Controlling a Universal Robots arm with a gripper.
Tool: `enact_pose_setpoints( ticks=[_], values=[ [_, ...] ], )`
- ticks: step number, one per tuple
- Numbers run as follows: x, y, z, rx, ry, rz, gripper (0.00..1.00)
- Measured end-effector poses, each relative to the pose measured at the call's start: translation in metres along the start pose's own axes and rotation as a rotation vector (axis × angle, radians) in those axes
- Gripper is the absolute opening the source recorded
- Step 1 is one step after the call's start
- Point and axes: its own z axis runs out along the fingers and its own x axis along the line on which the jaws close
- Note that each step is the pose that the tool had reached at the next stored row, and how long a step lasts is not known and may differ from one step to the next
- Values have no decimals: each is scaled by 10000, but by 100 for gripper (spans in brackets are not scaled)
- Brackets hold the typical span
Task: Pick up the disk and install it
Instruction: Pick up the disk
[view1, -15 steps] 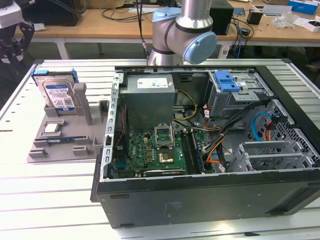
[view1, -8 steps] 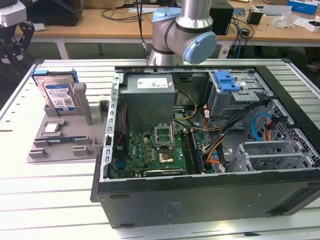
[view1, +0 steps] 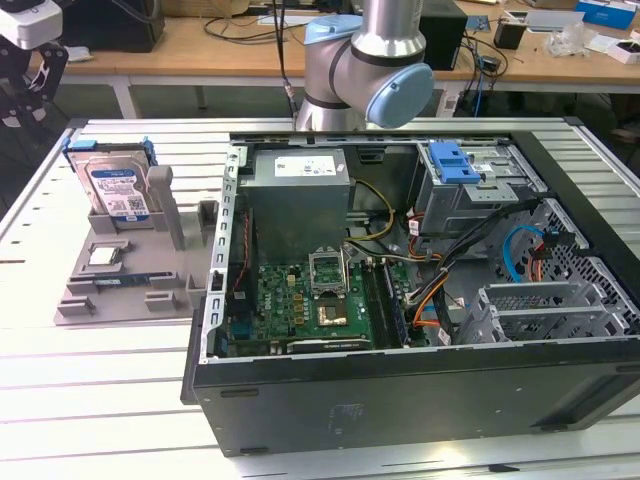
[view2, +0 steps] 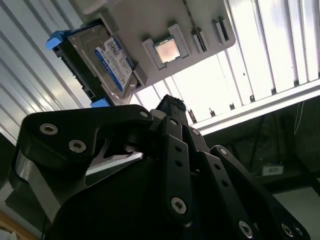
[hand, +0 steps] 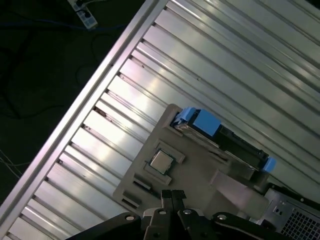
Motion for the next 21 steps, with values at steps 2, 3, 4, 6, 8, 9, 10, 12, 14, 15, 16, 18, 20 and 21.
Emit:
enact_pose_setpoints(
  ticks=[2,3,4,6,8,9,10,12,14,15,16,18,20,21],
  values=[
    [0,0,0,-6,11,-230,11],
    [0,0,0,-8,17,-354,11],
    [0,0,0,-10,20,-445,11],
    [0,0,0,-16,32,-680,11],
    [0,0,0,-23,45,-998,11],
    [0,0,0,-26,50,-1100,11],
    [0,0,0,-28,54,-1206,11],
    [0,0,0,-33,63,-1407,11],
    [0,0,0,-37,72,-1599,11],
    [0,0,0,-40,76,-1703,11],
    [0,0,0,-44,86,-1900,11],
    [0,0,0,-51,101,-2231,11],
    [0,-1,0,-46,117,-2409,11],
    [0,-1,0,-38,129,-2482,11]
  ],
)
